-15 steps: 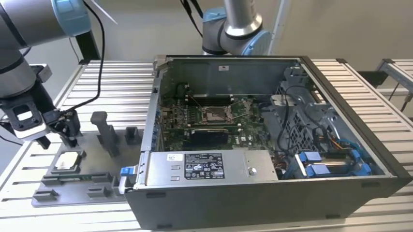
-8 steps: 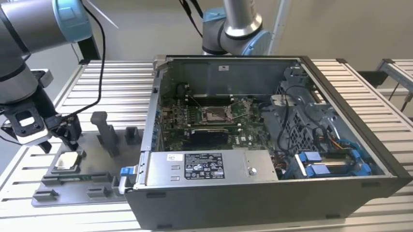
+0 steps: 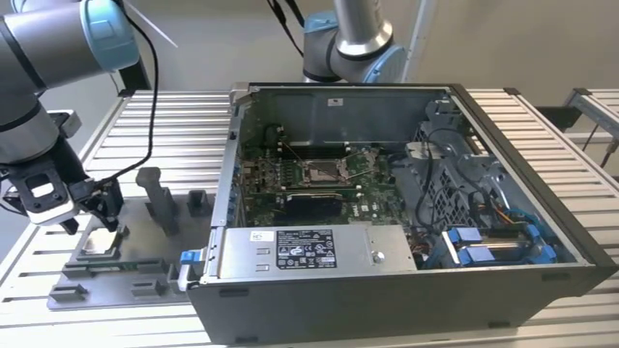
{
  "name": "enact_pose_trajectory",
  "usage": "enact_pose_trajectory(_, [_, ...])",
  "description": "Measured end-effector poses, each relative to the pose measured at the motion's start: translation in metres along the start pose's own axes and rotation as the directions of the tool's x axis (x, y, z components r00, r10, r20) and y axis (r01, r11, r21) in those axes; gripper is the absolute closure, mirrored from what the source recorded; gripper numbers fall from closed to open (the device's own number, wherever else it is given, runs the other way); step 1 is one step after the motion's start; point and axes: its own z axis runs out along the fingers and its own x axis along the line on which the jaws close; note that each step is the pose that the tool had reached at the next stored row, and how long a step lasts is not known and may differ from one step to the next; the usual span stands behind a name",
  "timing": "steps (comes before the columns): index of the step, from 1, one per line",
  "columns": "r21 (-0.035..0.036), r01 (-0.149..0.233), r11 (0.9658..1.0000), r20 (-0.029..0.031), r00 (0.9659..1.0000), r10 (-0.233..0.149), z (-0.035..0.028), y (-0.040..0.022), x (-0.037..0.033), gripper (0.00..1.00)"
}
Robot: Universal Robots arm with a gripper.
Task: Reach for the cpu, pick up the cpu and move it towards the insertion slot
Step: 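Pick up the cpu and move it towards the insertion slot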
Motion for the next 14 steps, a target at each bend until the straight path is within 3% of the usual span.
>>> enact_pose_trajectory(14, [0.0001,0.001,1.0000,-0.0002,1.0000,-0.001,0.0143,-0.0035,0.0004,0.00])
